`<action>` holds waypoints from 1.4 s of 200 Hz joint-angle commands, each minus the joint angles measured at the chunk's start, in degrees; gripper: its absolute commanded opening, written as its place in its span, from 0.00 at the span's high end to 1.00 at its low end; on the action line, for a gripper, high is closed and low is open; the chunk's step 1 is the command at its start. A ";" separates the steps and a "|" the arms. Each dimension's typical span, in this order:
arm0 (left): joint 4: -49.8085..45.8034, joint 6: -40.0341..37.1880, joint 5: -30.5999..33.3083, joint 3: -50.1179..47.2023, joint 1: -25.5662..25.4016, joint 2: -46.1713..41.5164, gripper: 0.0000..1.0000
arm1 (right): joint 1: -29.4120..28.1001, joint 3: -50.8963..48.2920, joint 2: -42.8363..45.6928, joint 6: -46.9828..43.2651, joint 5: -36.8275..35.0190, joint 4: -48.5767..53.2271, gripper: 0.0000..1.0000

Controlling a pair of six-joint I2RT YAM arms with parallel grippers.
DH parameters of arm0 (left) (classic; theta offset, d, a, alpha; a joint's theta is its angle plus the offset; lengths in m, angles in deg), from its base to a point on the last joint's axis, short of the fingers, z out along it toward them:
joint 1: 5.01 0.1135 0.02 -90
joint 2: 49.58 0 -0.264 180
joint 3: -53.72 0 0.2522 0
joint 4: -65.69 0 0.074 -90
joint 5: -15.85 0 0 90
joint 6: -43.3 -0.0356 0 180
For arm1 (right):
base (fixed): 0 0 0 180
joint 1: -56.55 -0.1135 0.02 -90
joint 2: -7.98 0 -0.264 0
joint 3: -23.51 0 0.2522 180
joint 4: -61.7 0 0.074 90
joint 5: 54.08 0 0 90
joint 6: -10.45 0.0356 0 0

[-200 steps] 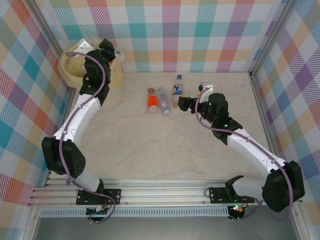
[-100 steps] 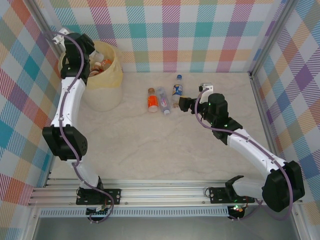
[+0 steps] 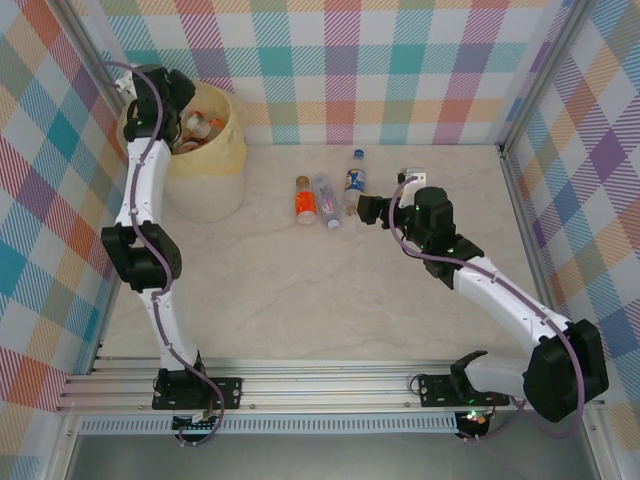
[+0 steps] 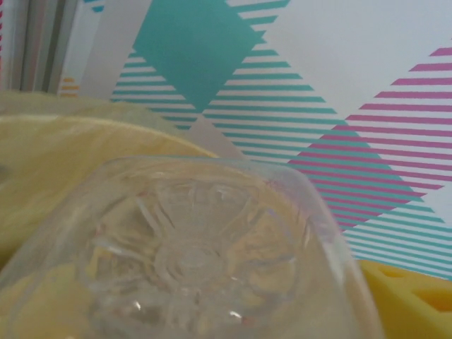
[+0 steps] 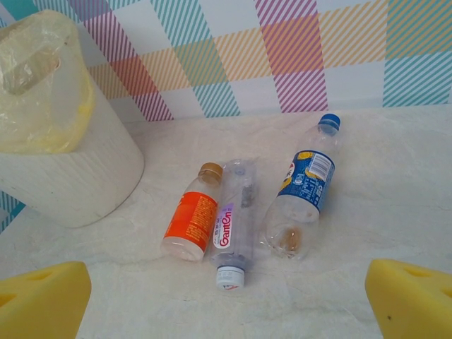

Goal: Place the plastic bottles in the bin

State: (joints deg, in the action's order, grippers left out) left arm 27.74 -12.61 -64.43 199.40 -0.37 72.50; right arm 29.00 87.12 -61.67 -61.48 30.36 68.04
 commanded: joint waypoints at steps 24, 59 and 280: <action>-8.86 2.02 4.29 5.72 0.10 -0.56 0.01 | 0.22 2.22 0.13 1.06 -0.17 0.28 0.00; -12.67 1.07 11.73 5.47 0.10 -3.52 0.00 | 0.22 2.19 0.21 1.62 -0.72 0.92 0.00; 4.48 -0.60 -22.51 -33.70 -8.35 -33.49 0.00 | 3.64 17.41 -20.50 4.91 3.32 21.10 0.00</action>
State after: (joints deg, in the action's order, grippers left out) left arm 25.21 -12.22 -79.80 170.75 -5.81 45.24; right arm 31.61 99.25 -78.02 -57.90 31.60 82.64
